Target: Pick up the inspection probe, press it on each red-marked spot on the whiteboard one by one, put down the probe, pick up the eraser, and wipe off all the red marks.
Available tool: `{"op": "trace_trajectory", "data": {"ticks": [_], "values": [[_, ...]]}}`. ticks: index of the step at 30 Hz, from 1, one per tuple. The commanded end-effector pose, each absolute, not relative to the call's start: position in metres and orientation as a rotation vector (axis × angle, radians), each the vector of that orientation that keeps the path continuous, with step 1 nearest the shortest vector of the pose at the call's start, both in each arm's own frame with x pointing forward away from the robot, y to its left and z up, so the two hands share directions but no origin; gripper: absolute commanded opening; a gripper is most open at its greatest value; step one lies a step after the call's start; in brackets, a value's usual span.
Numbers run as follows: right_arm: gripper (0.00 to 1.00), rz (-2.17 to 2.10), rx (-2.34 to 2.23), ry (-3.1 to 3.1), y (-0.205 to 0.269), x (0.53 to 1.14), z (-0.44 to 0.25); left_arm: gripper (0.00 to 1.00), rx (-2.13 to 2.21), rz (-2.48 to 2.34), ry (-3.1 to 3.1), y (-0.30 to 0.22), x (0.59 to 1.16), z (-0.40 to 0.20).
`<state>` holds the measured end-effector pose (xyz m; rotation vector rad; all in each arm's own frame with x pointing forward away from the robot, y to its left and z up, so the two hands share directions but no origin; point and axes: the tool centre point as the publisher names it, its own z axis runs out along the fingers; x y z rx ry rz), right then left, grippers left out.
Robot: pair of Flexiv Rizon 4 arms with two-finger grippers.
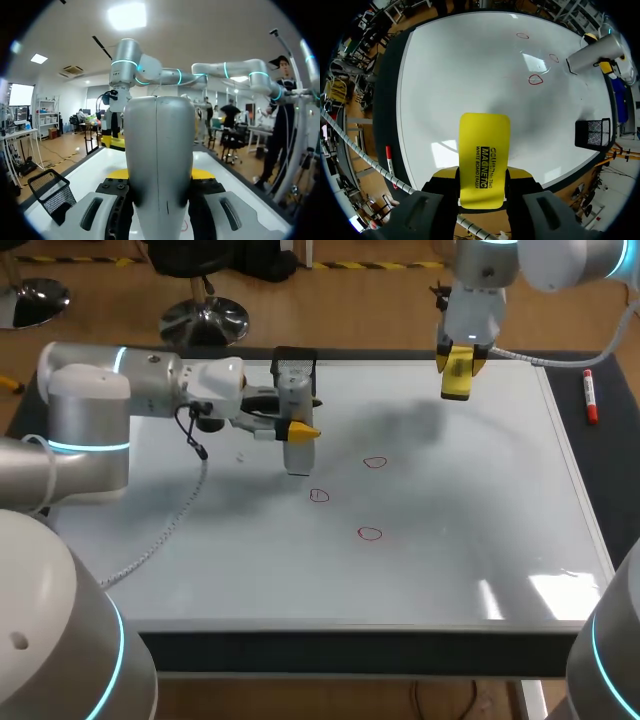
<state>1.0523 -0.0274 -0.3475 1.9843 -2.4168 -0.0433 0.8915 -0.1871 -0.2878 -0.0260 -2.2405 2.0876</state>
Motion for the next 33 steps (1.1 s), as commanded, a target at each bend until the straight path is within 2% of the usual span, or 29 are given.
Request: {"op": "trace_trajectory", "data": {"ticks": [1, 33], "values": [[0.0, -0.037, 1.987, -2.415, -0.028, 1.052, -0.346, 0.0, -0.032, 2.087, -2.226, -0.191, 0.889, -0.29], [0.0, -0.037, 1.987, -2.415, -0.028, 1.052, -0.346, 0.0, -0.064, 2.056, -2.118, -0.216, 0.858, -0.307]]}}
